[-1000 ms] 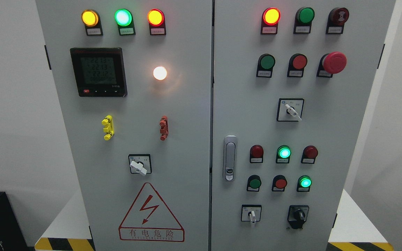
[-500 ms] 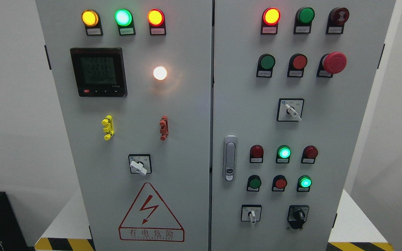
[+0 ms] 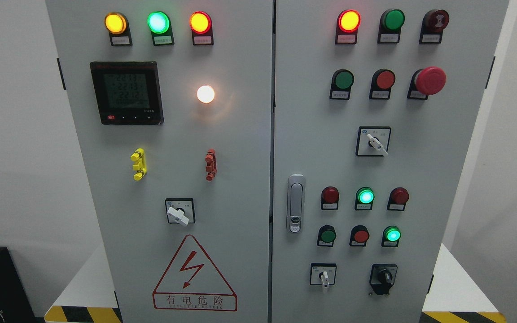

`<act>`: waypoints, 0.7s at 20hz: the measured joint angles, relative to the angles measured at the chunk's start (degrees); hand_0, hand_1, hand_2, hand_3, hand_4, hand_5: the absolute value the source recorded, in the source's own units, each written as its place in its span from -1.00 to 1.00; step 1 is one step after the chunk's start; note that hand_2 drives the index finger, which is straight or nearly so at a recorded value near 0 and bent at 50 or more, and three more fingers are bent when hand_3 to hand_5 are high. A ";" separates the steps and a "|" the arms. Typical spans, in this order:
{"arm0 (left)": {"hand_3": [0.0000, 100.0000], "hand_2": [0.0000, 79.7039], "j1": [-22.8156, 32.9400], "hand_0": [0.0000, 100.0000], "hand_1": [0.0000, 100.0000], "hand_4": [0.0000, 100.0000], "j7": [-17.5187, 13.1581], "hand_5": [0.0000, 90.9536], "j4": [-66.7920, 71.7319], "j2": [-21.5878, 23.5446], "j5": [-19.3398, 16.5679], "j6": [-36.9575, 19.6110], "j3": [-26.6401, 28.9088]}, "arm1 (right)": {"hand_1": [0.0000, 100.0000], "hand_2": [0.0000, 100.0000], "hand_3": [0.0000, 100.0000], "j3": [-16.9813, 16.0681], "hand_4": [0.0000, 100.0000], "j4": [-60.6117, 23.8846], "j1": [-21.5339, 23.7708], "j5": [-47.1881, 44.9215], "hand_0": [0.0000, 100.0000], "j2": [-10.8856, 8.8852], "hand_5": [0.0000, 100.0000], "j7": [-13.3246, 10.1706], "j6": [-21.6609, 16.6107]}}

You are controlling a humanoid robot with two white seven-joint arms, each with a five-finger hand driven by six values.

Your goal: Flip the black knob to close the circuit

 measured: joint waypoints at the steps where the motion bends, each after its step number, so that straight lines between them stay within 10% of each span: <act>1: -1.00 -1.00 0.00 -1.00 -1.00 -1.00 0.00 -1.00 0.00 0.00 0.00 0.00 0.00 | -0.60 0.54 0.82 -0.05 0.44 -0.92 -0.14 2.19 -1.00 0.09 0.43 -0.04 0.15; 14: -1.00 -1.00 0.00 -1.00 -1.00 -1.00 0.00 -1.00 0.00 0.00 0.00 0.00 0.00 | -0.64 0.59 0.95 -2.33 0.51 -15.13 -2.46 19.36 -1.00 1.14 0.51 1.64 10.70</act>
